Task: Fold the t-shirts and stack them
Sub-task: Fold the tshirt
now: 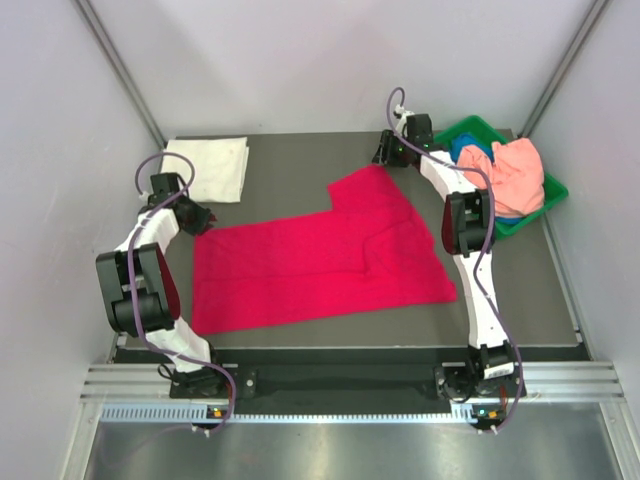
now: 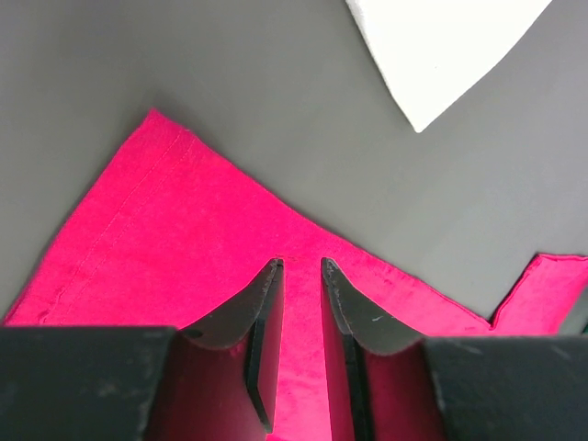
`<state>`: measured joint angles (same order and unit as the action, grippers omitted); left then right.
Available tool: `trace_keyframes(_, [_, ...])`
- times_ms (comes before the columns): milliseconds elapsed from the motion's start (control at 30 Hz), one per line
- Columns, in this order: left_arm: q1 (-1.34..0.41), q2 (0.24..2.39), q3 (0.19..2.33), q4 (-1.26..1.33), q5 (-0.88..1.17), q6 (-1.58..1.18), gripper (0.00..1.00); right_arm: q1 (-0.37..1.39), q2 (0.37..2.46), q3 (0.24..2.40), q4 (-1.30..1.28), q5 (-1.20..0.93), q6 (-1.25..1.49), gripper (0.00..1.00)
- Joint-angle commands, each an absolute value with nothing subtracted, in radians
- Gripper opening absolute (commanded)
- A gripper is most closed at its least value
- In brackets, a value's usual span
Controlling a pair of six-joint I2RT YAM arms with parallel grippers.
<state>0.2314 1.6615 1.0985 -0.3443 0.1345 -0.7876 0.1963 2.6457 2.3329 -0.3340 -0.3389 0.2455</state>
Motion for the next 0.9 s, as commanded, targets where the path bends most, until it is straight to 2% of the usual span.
trace_keyframes(0, [0.247, 1.651, 1.086, -0.302, 0.144, -0.801, 0.28, 0.210, 2.678, 2.407, -0.373, -0.341, 0.255, 0.48])
trace_keyframes(267, [0.275, 1.617, 1.069, -0.313, 0.166, -0.796, 0.28, 0.233, 2.688, 2.419, -0.403, -0.331, 0.255, 0.45])
trace_keyframes(367, [0.285, 1.603, 1.062, -0.318, 0.172, -0.793, 0.28, 0.233, 2.684, 2.416, -0.410, -0.315, 0.258, 0.39])
trace_keyframes(433, [0.298, 1.600, 1.052, -0.321, 0.172, -0.795, 0.28, 0.233, 2.681, 2.416, -0.413, -0.296, 0.256, 0.30])
trace_keyframes(467, [0.302, 1.595, 1.049, -0.321, 0.172, -0.793, 0.28, 0.235, 2.675, 2.415, -0.414, -0.284, 0.249, 0.19])
trace_keyframes(533, [0.317, 1.595, 1.043, -0.330, 0.158, -0.799, 0.29, 0.233, 2.662, 2.396, -0.400, -0.258, 0.226, 0.08])
trace_keyframes(567, [0.325, 1.601, 1.043, -0.337, 0.153, -0.804, 0.31, 0.233, 2.634, 2.375, -0.355, -0.246, 0.218, 0.00])
trace_keyframes(700, [0.383, 1.620, 1.063, -0.368, 0.118, -0.792, 0.39, 0.235, 2.548, 2.248, -0.227, -0.235, 0.187, 0.00])
trace_keyframes(867, [0.403, 1.673, 1.120, -0.387, 0.084, -0.712, 0.40, 0.233, 2.438, 2.178, -0.098, -0.248, 0.169, 0.00])
